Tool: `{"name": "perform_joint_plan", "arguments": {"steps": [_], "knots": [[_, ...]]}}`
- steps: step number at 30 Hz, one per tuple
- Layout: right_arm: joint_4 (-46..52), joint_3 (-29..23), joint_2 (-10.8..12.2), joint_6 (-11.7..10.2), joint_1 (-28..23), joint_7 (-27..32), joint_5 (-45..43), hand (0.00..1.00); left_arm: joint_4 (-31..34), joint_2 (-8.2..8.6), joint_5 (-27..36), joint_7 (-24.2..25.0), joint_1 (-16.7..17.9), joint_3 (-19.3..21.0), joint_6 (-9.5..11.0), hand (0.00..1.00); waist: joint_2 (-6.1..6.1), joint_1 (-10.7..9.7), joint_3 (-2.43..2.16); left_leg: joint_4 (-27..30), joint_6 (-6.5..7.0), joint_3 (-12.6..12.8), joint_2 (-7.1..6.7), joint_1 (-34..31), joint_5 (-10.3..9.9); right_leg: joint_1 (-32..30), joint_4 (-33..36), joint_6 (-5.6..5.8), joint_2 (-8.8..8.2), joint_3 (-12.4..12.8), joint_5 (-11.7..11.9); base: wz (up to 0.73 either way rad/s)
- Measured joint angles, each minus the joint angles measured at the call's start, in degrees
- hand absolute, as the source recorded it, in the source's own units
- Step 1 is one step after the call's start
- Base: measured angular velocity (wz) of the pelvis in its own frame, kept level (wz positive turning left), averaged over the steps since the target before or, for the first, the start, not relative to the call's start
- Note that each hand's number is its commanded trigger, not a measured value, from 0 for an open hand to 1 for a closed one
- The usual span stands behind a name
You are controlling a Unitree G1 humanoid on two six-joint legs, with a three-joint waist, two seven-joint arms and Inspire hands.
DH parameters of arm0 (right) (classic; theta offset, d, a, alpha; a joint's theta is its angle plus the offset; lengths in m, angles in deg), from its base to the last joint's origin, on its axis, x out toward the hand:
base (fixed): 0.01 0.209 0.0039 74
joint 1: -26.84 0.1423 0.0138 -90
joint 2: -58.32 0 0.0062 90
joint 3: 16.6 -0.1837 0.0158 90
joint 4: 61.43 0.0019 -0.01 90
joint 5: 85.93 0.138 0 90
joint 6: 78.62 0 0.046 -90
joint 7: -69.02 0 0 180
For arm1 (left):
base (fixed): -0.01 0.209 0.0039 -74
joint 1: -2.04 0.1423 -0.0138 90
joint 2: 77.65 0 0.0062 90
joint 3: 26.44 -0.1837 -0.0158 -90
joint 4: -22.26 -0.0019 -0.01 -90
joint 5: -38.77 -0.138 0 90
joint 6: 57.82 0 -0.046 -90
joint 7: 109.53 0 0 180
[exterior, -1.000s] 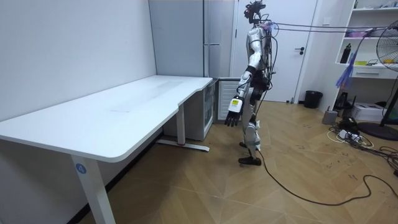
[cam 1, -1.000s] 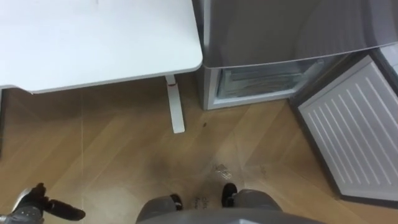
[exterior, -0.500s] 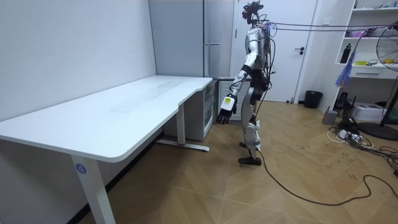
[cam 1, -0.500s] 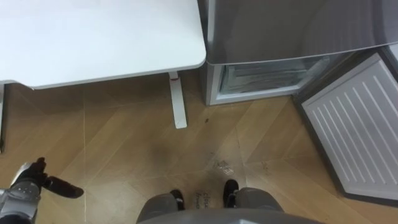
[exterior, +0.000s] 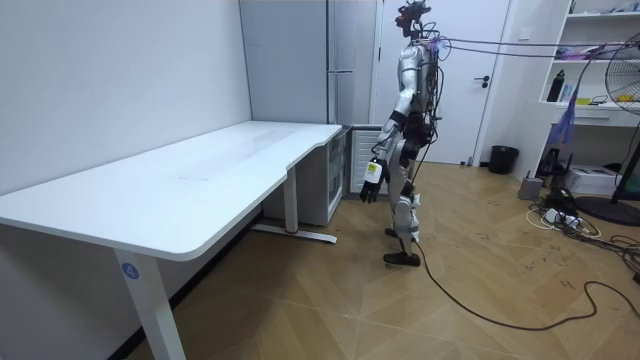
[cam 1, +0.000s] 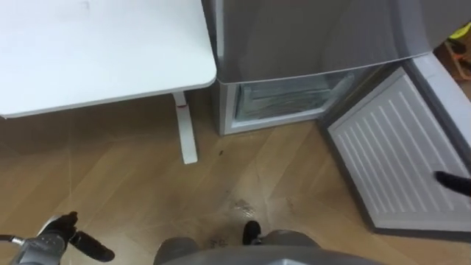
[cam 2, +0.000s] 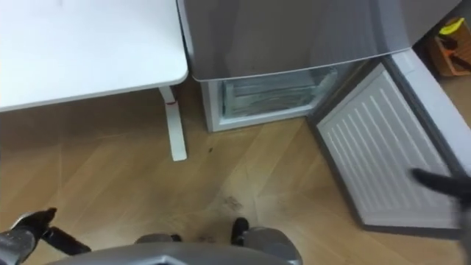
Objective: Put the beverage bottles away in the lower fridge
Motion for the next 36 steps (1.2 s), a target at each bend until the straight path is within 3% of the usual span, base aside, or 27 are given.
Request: {"name": "perform_joint_plan", "arguments": {"steps": [2, 4, 5, 7, 9, 10, 11, 12, 14, 15, 19, 21, 24, 27, 30, 32, 33, 36], "knots": [[9.5, 7.7, 6.3, 2.3, -2.6, -6.8, 1.7, 0.00, -0.7, 3.26, 0.1, -0.1, -0.9, -0.8, 0.4, 0.00, 0.32, 2.0, -0.18, -0.9, -0.42, -0.2, 0.00, 1.3, 0.5, 0.6, -0.1, -0.28, 0.15, 0.2, -0.1, -0.03], [17.6, 12.6, 8.5, 4.2, -4.6, -12.1, 2.0, 0.00, -0.1, 5.67, 0.1, -0.1, -0.3, -1.2, 0.6, 0.00, 1.10, 2.6, -0.21, -1.3, -0.32, -0.8, -0.35, 1.6, 0.9, 0.7, 0.0, -0.21, -0.07, -0.2, -0.3, 0.14], [21.8, 14.8, 8.5, 5.4, -5.7, -15.2, 2.6, 0.00, 0.3, 6.53, 0.1, -0.1, 0.5, -1.3, 0.5, 0.00, 1.78, 3.3, -0.21, -1.7, -0.21, -1.0, -0.67, 2.1, 1.1, 1.1, 0.0, -0.04, -0.33, -0.3, -0.4, 0.19], [26.7, 15.5, 8.3, 6.5, -7.0, -18.0, 6.4, 0.00, 0.3, 6.54, 0.1, -0.7, 1.6, -2.0, 0.2, 0.00, 1.79, 3.4, -0.11, -2.6, -0.01, -1.8, -1.29, 3.4, 1.5, 2.4, 0.0, 0.32, -0.94, -0.9, -1.1, 0.28], [29.8, 14.6, 7.7, 7.4, -7.8, -19.6, 11.1, 0.00, 0.3, 6.43, 0.1, -1.7, 2.9, -2.0, -0.6, 0.00, 0.85, 3.4, 0.04, -3.6, 0.14, -2.6, -1.81, 5.0, 1.6, 3.8, -0.1, 0.74, -1.25, -1.0, -1.7, 0.27], [30.7, 14.0, 7.4, 8.0, -7.9, -20.4, 12.8, 0.00, 0.3, 6.42, 0.1, -2.3, 3.4, -2.0, -1.2, 0.00, 0.34, 3.4, -0.37, -3.5, 0.18, -3.0, -2.17, 5.1, 1.6, 3.8, 0.1, 0.98, -1.83, -1.2, -2.3, 0.17], [30.8, 13.6, 7.3, 8.4, -7.8, -21.3, 13.5, 0.00, 0.3, 6.42, 0.2, -2.8, 3.6, -2.1, -1.3, 0.00, -1.08, 3.3, -0.34, -3.5, 0.20, -3.0, -2.38, 5.2, 1.6, 3.9, 0.1, 1.14, -1.92, -1.3, -2.4, 0.13], [30.8, 13.5, 7.4, 8.6, -7.7, -21.6, 13.5, 0.00, 0.3, 6.42, 0.2, -3.1, 3.6, -2.2, -1.3, 0.00, -1.39, 3.3, -0.09, -3.5, 0.22, -3.0, -2.44, 5.1, 1.6, 3.9, 0.1, 1.19, -1.95, -1.3, -2.4, 0.05], [31.7, 13.5, 7.8, 9.8, -7.2, -23.0, 13.4, 0.00, 0.3, 6.49, 1.5, -3.7, 3.6, -2.2, -2.0, 0.00, -3.61, 3.3, -0.10, -3.5, 0.33, -3.0, -2.49, 5.2, 1.6, 4.7, -0.1, 1.37, -1.95, -1.4, -2.1, 0.00], [32.2, 13.5, 7.8, 9.8, -7.3, -23.5, 13.3, 0.00, 0.3, 6.64, 2.1, -4.0, 3.5, -2.3, -2.0, 0.00, -3.89, 3.3, -0.12, -3.5, 0.47, -3.0, -2.49, 5.2, 1.5, 4.8, -0.2, 1.41, -1.93, -1.5, -2.1, 0.00], [33.5, 13.6, 7.8, 10.0, -7.3, -26.0, 10.6, 0.00, 0.1, 7.50, 3.6, -6.5, 3.3, -3.2, -2.3, 0.00, -3.23, 3.5, 0.22, -4.1, 0.73, -2.7, -2.72, 6.2, 1.3, 5.5, -0.2, 1.64, -2.06, -1.3, -1.9, -0.05], [33.6, 13.2, 7.7, 10.3, -7.3, -26.1, 7.9, 0.00, -0.5, 7.46, 5.3, -8.4, 3.4, -3.3, -2.3, 0.00, -2.45, 3.3, 0.02, -5.1, 0.80, -2.5, -2.76, 7.0, 1.3, 5.8, -0.2, 1.68, -2.02, -1.4, -1.9, -0.06], [34.8, 9.0, 7.5, 10.5, -7.0, -26.2, -2.1, 0.00, -0.5, 7.53, 6.0, -9.7, 3.9, -2.9, -2.0, 0.00, -1.68, 2.8, -0.06, -5.5, 0.92, -2.5, -2.98, 7.0, 1.4, 5.6, -0.2, 1.78, -2.12, -1.2, -2.0, 0.00], [34.7, 4.0, 7.1, 10.2, -6.3, -25.5, -10.1, 0.00, -0.6, 7.43, 6.1, -10.4, 5.1, -1.3, -1.3, 0.00, -1.75, 1.9, -0.15, -5.4, 0.99, -2.3, -3.10, 7.4, 1.4, 5.6, -0.2, 1.91, -2.22, -0.8, -2.1, -0.03], [34.8, -2.6, 6.7, 10.2, -3.7, -22.3, -13.8, 0.00, -1.7, 7.40, 6.1, -11.2, 6.2, 3.1, -0.3, 0.00, -3.20, 0.3, 0.24, -5.4, 1.01, -2.2, -3.27, 8.4, 1.4, 6.3, -0.2, 1.93, -2.33, -0.6, -2.1, -0.06], [37.0, -10.5, 5.1, 10.2, -1.8, -18.2, -14.4, 0.00, -1.8, 7.15, 6.1, -12.1, 8.1, 7.5, 0.9, 0.00, -4.88, -1.5, 0.26, -5.4, 1.01, -2.3, -3.28, 8.6, 1.4, 7.2, -0.9, 2.03, -2.31, -0.7, -2.1, 0.06], [37.4, -12.3, 4.4, 10.0, -1.2, -17.1, -14.3, 0.00, -1.8, 7.06, 6.1, -12.2, 8.5, 8.4, 1.0, 0.00, -5.14, -1.6, 0.31, -5.4, 1.01, -2.3, -3.27, 8.7, 1.4, 7.4, -1.1, 2.07, -2.30, -0.7, -2.1, 0.00], [38.2, -20.7, 2.8, 8.9, 1.7, -11.7, -16.5, 0.00, -1.8, 6.71, 5.6, -12.6, 9.3, 10.8, 1.0, 0.00, -6.62, -3.0, -0.13, -5.3, 1.03, -2.3, -3.22, 9.0, 1.4, 7.6, -1.2, 2.09, -2.24, -0.6, -2.0, 0.00]]}}
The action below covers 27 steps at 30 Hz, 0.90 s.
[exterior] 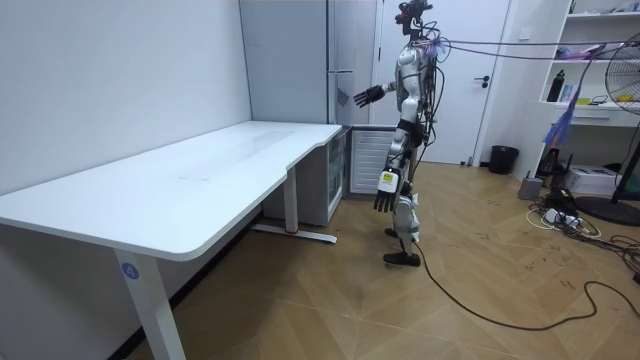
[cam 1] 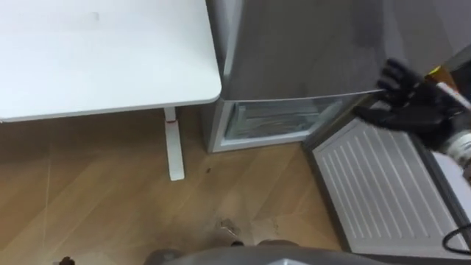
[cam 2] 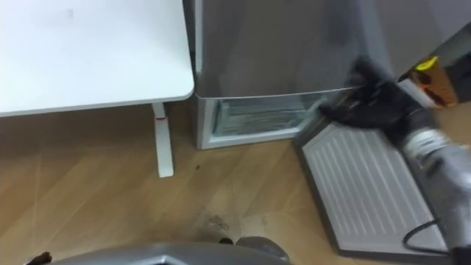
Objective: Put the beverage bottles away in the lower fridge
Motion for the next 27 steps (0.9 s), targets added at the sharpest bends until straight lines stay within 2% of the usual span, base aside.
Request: {"name": "perform_joint_plan", "arguments": {"steps": [2, 3, 6, 8, 10, 13, 15, 17, 19, 21, 22, 23, 24, 25, 26, 27], "knots": [[-0.1, -4.2, -0.1, -1.6, 1.1, 3.9, -4.7, 0.00, 0.4, 0.00, -0.1, -0.5, -0.1, 0.2, 0.0, 0.00, 0.11, -0.1, 0.06, 0.1, 0.22, 0.0, 0.03, 0.0, -0.2, 0.1, -0.5, 0.11, 0.06, 0.1, 0.3, -0.02], [-0.7, -4.7, -0.1, -1.9, 1.2, 4.8, -5.8, 0.00, 0.5, -0.03, 0.1, -0.8, -0.1, 0.1, 0.0, 0.00, 0.23, -0.3, 0.05, 0.1, 0.22, 0.1, 0.04, 0.0, -0.2, 0.2, -0.9, 0.14, 0.09, 0.0, 0.4, 0.00], [-4.3, -5.1, -0.1, -1.5, 1.3, 9.7, -9.9, 0.00, 1.4, -0.27, 0.1, -1.0, 0.2, 0.1, -0.5, 0.00, 1.09, -0.7, 0.40, 0.0, 0.29, 0.1, 0.07, -0.1, -0.2, 0.3, -0.7, 0.13, 0.08, 0.0, 0.5, -0.01], [-5.7, -5.1, -0.1, -1.2, 1.3, 13.9, -11.6, 0.00, 2.3, -0.26, 0.1, -1.0, 1.0, 0.1, -0.7, 0.00, 2.14, -1.0, 0.69, -0.4, 0.35, 0.2, 0.06, -0.2, -0.3, -0.2, -0.5, 0.11, 0.11, 0.1, 0.6, -0.04], [-5.9, -5.1, -0.1, -1.2, 1.3, 16.8, -11.6, 0.00, 2.8, -0.28, 0.0, -1.0, 2.0, 0.1, -0.7, 0.00, 3.32, -1.6, 0.46, -0.4, 0.35, 0.2, 0.06, -0.5, -0.2, -0.6, -0.4, 0.11, 0.14, 0.3, 0.5, -0.05], [-9.9, -5.1, -1.1, -1.2, 2.3, 21.0, -11.6, 0.00, 3.8, -0.83, -0.1, -0.8, 2.4, 0.8, -0.6, 0.00, 4.11, -1.5, -0.02, -0.2, 0.36, 0.5, 0.05, -1.3, -0.2, -1.9, 0.5, 0.08, 0.08, 0.5, 0.4, -0.06], [-15.4, -5.1, -2.0, -1.2, 4.4, 23.0, -11.0, 0.00, 4.4, -1.21, -0.1, -0.8, 2.4, 1.0, -0.4, 0.00, 4.13, -1.5, 0.01, -0.1, 0.36, 0.6, 0.02, -1.4, -0.2, -2.1, 0.8, 0.08, 0.00, 0.6, 0.3, -0.02], [-20.5, -5.1, -2.4, -1.2, 5.3, 25.7, -11.0, 0.00, 5.3, -1.83, -0.1, -0.6, 3.1, 1.0, -0.9, 0.00, 3.53, -1.6, 0.18, 0.2, 0.36, 0.6, -0.02, -1.6, -0.2, -2.3, 1.1, 0.13, -0.06, 0.7, -0.1, 0.04], [-23.9, -5.2, -2.6, -1.0, 6.2, 27.2, -11.1, 0.00, 5.5, -2.36, 0.0, -0.1, 3.3, 1.2, -1.5, 0.00, 3.13, -1.8, 0.03, 0.8, 0.36, 0.4, -0.01, -3.1, -0.2, -3.2, 1.2, 0.10, -0.13, 0.6, -0.1, 0.09], [-30.4, -5.2, -4.2, -0.7, 8.6, 28.4, -10.9, 0.00, 5.6, -3.46, 0.0, 0.6, 2.7, 1.2, -2.2, 0.00, 3.54, -3.1, 0.04, 1.8, 0.36, -0.8, -0.12, -5.1, -0.2, -4.3, 1.2, 0.15, -0.38, -0.2, -0.1, 0.24], [-34.5, -5.2, -5.9, -0.5, 10.2, 29.2, -10.7, 0.00, 5.5, -4.14, 0.1, 0.7, 2.4, 1.2, -2.2, 0.00, 3.99, -2.8, -0.10, 2.2, 0.37, -0.7, -0.06, -6.0, -0.2, -5.0, 1.2, 0.10, -0.33, -0.1, 0.2, 0.05], [-37.9, -5.1, -7.6, -0.5, 12.2, 30.2, -10.7, 0.00, 5.5, -4.63, 0.1, 0.7, 2.4, 1.2, -2.2, 0.00, 4.56, -2.8, -0.28, 2.7, 0.37, -0.6, -0.05, -6.9, -0.2, -5.4, 1.2, 0.09, -0.38, -0.1, 0.3, -0.04], [-40.3, -5.0, -9.2, -0.5, 13.9, 31.1, -10.5, 0.00, 5.6, -5.08, 0.0, 0.7, 2.5, 1.2, -2.2, 0.00, 5.61, -2.9, -0.22, 3.0, 0.37, -0.7, -0.06, -7.5, -0.2, -5.9, 1.3, 0.07, -0.42, -0.3, 0.4, 0.00], [-41.9, -5.0, -10.1, -0.7, 15.0, 31.6, -10.0, 0.00, 5.8, -5.44, 0.1, 0.8, 2.5, 1.2, -2.1, 0.00, 6.03, -2.8, -0.29, 3.2, 0.37, -0.7, -0.05, -7.9, -0.2, -6.3, 1.4, 0.05, -0.43, -0.3, 0.4, 0.00], [-45.7, -4.4, -12.2, -0.8, 17.0, 32.5, -8.5, 0.00, 6.4, -6.17, 0.0, 0.9, 2.4, 1.2, -2.1, 0.00, 7.18, -3.0, -0.32, 3.8, 0.37, -0.7, -0.03, -8.7, -0.2, -7.2, 1.7, -0.01, -0.48, -0.3, 0.4, 0.00], [-47.6, -4.4, -13.4, -0.8, 17.8, 32.9, -8.2, 0.00, 6.6, -6.54, 0.0, 0.9, 2.2, 1.2, -2.1, 0.00, 7.42, -3.0, -0.43, 4.0, 0.37, -0.7, -0.03, -9.1, -0.2, -7.6, 2.0, -0.03, -0.51, -0.3, 0.4, 0.00]]}}
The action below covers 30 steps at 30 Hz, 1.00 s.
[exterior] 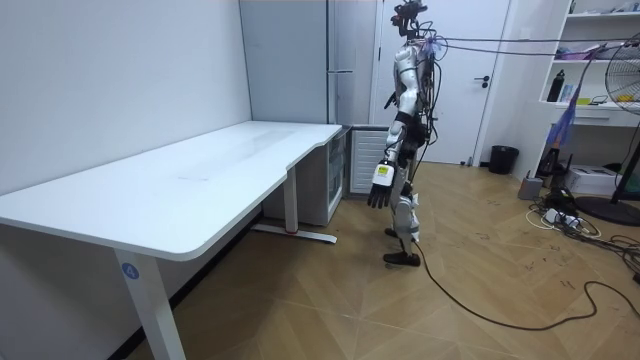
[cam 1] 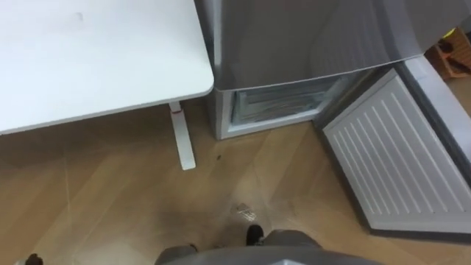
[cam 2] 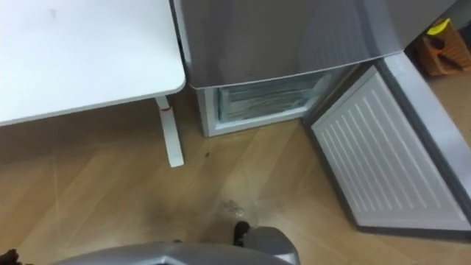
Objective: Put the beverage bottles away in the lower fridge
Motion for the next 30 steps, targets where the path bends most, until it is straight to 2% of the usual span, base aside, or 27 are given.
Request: {"name": "perform_joint_plan", "arguments": {"steps": [2, 4, 5, 7, 10, 14, 16, 18, 19, 22, 24, 26, 30], "knots": [[-5.4, 0.6, -3.7, -0.2, 3.0, 2.1, 1.4, 0.00, -0.4, -1.40, 0.1, 0.2, -0.1, 0.0, -0.2, 0.00, 2.66, 0.6, 0.13, 0.1, 0.00, 0.0, -0.04, -0.8, 0.0, -1.5, 1.1, -0.07, -0.18, -0.2, 0.0, -0.06], [-7.5, 1.7, -5.3, -0.3, 4.5, 3.8, 1.9, 0.00, -0.4, -2.08, 0.2, 0.5, 0.1, 0.0, -1.2, 0.00, 3.98, 0.9, 0.54, 0.0, 0.02, 0.1, -0.09, -1.0, 0.0, -2.2, 1.9, -0.20, -0.31, 0.0, -0.2, -0.09], [-9.5, 2.3, -5.4, -0.6, 5.9, 4.9, 2.2, 0.00, -0.5, -2.75, 0.3, 1.1, 0.1, -0.2, -1.3, 0.00, 4.77, 1.3, 0.64, 0.0, 0.03, 0.4, -0.09, -1.1, 0.0, -2.7, 2.4, -0.34, -0.32, 0.3, -0.4, -0.13], [-13.1, 3.4, -5.4, -0.8, 7.4, 5.2, 2.3, 0.00, -0.3, -3.57, 0.3, 1.9, 0.1, -0.2, -1.2, 0.00, 5.57, 1.3, 0.50, 0.0, 0.12, 0.5, -0.17, -1.6, 0.1, -3.8, 3.4, -0.50, -0.56, 0.3, -1.0, -0.02], [-18.5, 3.5, -5.5, -0.7, 9.1, 5.7, 2.8, 0.00, 0.1, -3.85, 0.2, 2.8, 0.2, -0.2, -1.3, 0.00, 6.23, 1.4, 0.37, 0.0, 0.22, 0.5, -0.74, -3.0, 0.7, -6.4, 5.6, -0.53, -1.28, 0.6, -2.0, 0.02], [-22.4, 4.6, -5.8, -0.8, 10.0, 6.0, 4.5, 0.00, 0.0, -3.88, 0.2, 3.4, 0.2, -0.2, -1.4, 0.00, 7.12, 1.9, 0.48, 1.0, 0.26, 1.4, -1.04, -5.8, 0.7, -10.4, 7.8, -0.58, -1.56, 1.8, -2.0, -0.10], [-24.2, 4.4, -6.0, -1.2, 10.1, 6.1, 4.8, 0.00, -0.1, -3.87, 0.2, 3.5, 0.1, -0.2, -2.0, 0.00, 7.81, 1.9, 0.31, 1.2, 0.27, 1.8, -1.16, -6.3, 0.7, -11.4, 8.6, -0.68, -1.81, 2.0, -2.2, -0.12], [-24.3, 4.5, -6.4, -2.1, 10.1, 5.6, 6.0, 0.00, -0.1, -3.88, 0.2, 4.0, -0.2, -0.2, -2.3, 0.00, 8.32, 1.8, 0.43, 2.0, 0.28, 2.1, -1.00, -6.9, 0.7, -11.8, 8.6, -0.77, -1.87, 2.2, -2.1, -0.11], [-24.4, 4.9, -6.4, -3.1, 10.1, 5.1, 7.3, 0.00, 0.1, -3.90, 0.2, 4.6, -0.6, -0.2, -2.0, 0.00, 8.54, 1.9, 0.70, 2.4, 0.28, 2.1, -0.98, -7.1, 0.7, -11.9, 8.8, -0.81, -1.82, 2.2, -2.1, -0.06], [-25.2, 5.6, -6.6, -5.6, 9.9, 4.1, 8.8, 0.00, 0.1, -3.95, 0.2, 5.6, -1.9, -0.4, -0.8, 0.00, 9.08, 1.6, 1.10, 3.3, 0.28, 2.1, -0.97, -7.8, 0.7, -12.4, 9.2, -0.89, -1.88, 2.2, -2.1, 0.00], [-25.6, 5.7, -6.6, -7.3, 9.2, 3.3, 9.6, 0.00, 0.1, -4.56, 0.2, 6.7, -2.6, -0.8, -0.3, 0.00, 9.24, 1.8, 1.11, 3.8, 0.27, 2.1, -0.83, -8.1, 0.7, -12.4, 9.2, -0.96, -1.95, 2.1, -2.2, 0.02], [-25.7, 6.7, -6.5, -8.0, 8.1, 1.7, 11.5, 0.00, 0.1, -5.67, 0.6, 7.7, -3.0, -0.8, 0.4, 0.00, 9.18, 2.1, 1.07, 3.8, 0.27, 2.0, -0.65, -7.9, 0.7, -12.1, 9.1, -1.09, -2.03, 1.9, -2.1, 0.00], [-25.8, 6.8, -5.9, -8.7, 6.5, -0.3, 13.2, 0.00, 0.2, -6.64, 0.5, 9.0, -3.6, -0.8, 0.5, 0.00, 8.77, 3.2, 0.99, 3.8, 0.24, 2.3, -0.01, -7.9, 0.7, -11.6, 7.6, -1.36, -1.19, 2.2, -1.2, -0.06]]}}
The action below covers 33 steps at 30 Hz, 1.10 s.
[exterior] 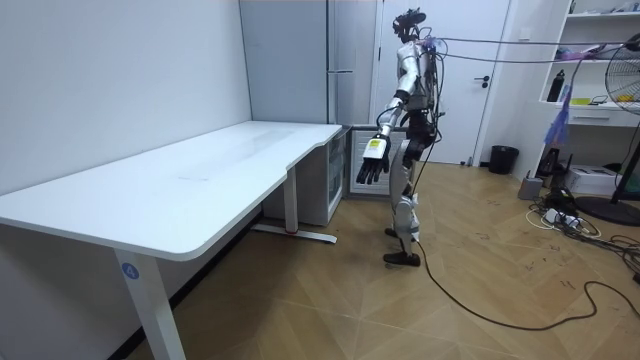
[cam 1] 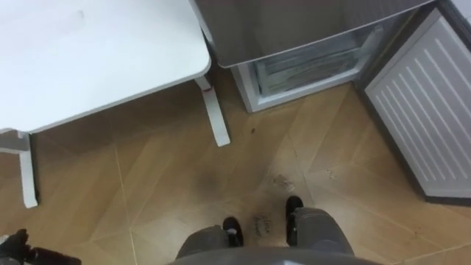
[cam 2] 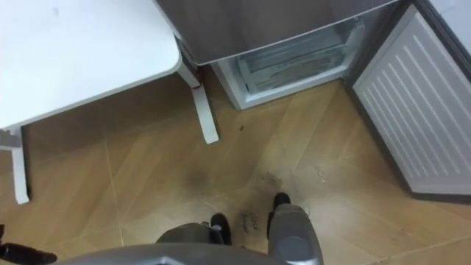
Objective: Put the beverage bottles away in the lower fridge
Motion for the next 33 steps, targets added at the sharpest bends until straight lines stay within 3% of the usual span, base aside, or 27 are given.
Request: {"name": "perform_joint_plan", "arguments": {"steps": [6, 9, 13, 15, 16, 19, 22, 24, 26, 27, 28, 29, 32, 33], "knots": [[-0.9, 3.3, 0.9, -0.3, -2.2, -2.8, 3.9, 0.00, -1.5, -0.23, -0.4, 1.9, -3.7, -0.2, 0.5, 0.00, -1.11, 1.7, -0.03, 0.0, -0.01, -0.2, 0.65, 0.0, 0.0, 1.0, -2.3, -0.10, 1.12, -0.1, 1.5, -0.03], [-0.9, 8.0, 1.4, -0.5, -2.4, -3.7, 7.0, 0.00, -3.1, -0.40, -0.4, 2.5, -6.1, -3.8, 0.4, 0.00, -1.54, 1.8, -0.06, -0.1, -0.01, 0.0, 0.85, 0.0, 0.0, 1.3, -3.1, -0.10, 1.25, -0.1, 2.2, -0.03], [1.0, 14.2, 4.7, -1.1, -2.6, -7.6, 7.1, 0.00, -3.0, -0.43, -0.3, 4.8, -6.4, -6.9, 1.2, 0.00, -3.48, 1.8, -0.05, -0.1, -0.36, 1.6, 1.81, 1.2, -0.2, 2.1, -4.0, -0.49, 2.33, 1.3, 3.2, -0.25], [4.7, 15.7, 6.0, -1.2, -3.3, -10.4, 7.4, 0.00, -3.0, -0.35, -0.3, 5.6, -6.9, -7.4, 1.6, 0.00, -4.24, 1.5, -0.11, -0.1, -0.56, 1.3, 2.14, 1.2, -0.2, 2.6, -5.0, -0.63, 2.73, 1.3, 3.8, -0.07], [10.0, 17.3, 6.6, -1.7, -5.9, -12.4, 7.6, 0.00, -3.1, -0.12, -0.5, 5.7, -7.8, -7.5, 1.6, 0.00, -4.71, 1.9, -0.01, -0.3, -0.79, 1.2, 2.39, 1.5, 0.0, 3.0, -5.7, -0.56, 3.06, 1.3, 4.2, -0.04], [25.2, 17.7, 9.4, -3.8, -12.9, -15.6, 9.8, 0.00, -2.5, 2.01, -0.3, 5.8, -7.7, -9.1, 1.5, 0.00, -5.25, 3.1, -0.30, -1.4, -1.17, 1.1, 2.95, 3.5, 0.1, 5.8, -8.1, -0.48, 4.02, 1.1, 5.1, 0.00], [39.6, 18.1, 13.8, -4.2, -21.4, -18.4, 13.2, 0.00, -2.9, 4.69, 0.3, 5.6, -7.2, -11.7, 0.5, 0.00, -6.74, 4.6, -1.11, -3.9, -1.95, 1.0, 3.19, 6.5, 0.5, 8.3, -8.8, -0.96, 4.38, 1.0, 4.8, 0.02], [47.9, 19.1, 16.3, -3.5, -26.3, -21.1, 17.2, 0.00, -2.9, 6.59, 0.8, 5.2, -6.2, -12.7, 0.2, 0.00, -7.25, 4.9, -1.16, -4.3, -2.26, 0.6, 3.43, 7.5, 0.7, 9.5, -9.0, -1.56, 4.50, 0.5, 4.7, 0.08], [53.4, 21.4, 21.5, -3.5, -27.8, -23.6, 26.1, 0.00, -3.0, 8.81, 1.0, 3.5, -5.9, -15.4, -0.4, 0.00, -7.84, 5.1, -1.16, -5.6, -2.75, 0.5, 3.45, 8.7, 1.2, 10.2, -8.7, -1.85, 4.72, 0.4, 4.6, 0.04], [54.7, 22.4, 22.9, -3.4, -28.1, -24.4, 27.5, 0.00, -3.0, 9.33, 1.0, 3.1, -5.9, -15.8, -0.4, 0.00, -7.91, 5.2, -1.17, -5.9, -2.83, 0.5, 3.45, 9.1, 1.3, 10.3, -8.6, -2.00, 4.71, 0.3, 4.6, 0.11], [57.8, 25.1, 25.0, -2.9, -29.1, -26.9, 29.7, 0.00, -3.1, 10.53, 1.0, 2.0, -5.9, -15.8, -0.4, 0.00, -8.03, 5.4, -1.13, -6.3, -2.99, 0.0, 3.44, 9.6, 1.5, 10.8, -8.5, -2.31, 4.65, -0.1, 4.3, 0.18], [60.7, 29.5, 25.8, -1.0, -29.5, -29.9, 31.4, 0.00, -3.3, 11.56, 1.0, 1.2, -5.8, -15.9, -0.4, 0.00, -8.01, 5.7, -0.92, -6.8, -3.11, -0.4, 3.43, 10.2, 1.7, 11.4, -8.6, -2.35, 4.61, -0.6, 3.9, 0.20], [66.6, 38.5, 26.1, 3.8, -29.8, -36.1, 33.8, 0.00, -3.4, 13.20, 1.0, 0.4, -6.4, -16.6, -0.3, 0.00, -8.32, 7.1, -0.62, -7.2, -3.08, -1.8, 3.00, 11.3, 2.1, 12.6, -8.3, -2.27, 4.02, -1.7, 2.9, 0.28], [67.7, 39.1, 26.1, 4.6, -30.0, -37.0, 33.8, 0.00, -3.4, 13.42, 1.0, 0.4, -6.2, -16.8, -0.2, 0.00, -8.44, 7.3, -0.56, -7.3, -3.02, -2.1, 2.87, 11.5, 2.1, 12.8, -8.3, -2.19, 3.85, -1.9, 2.8, 0.32]]}}
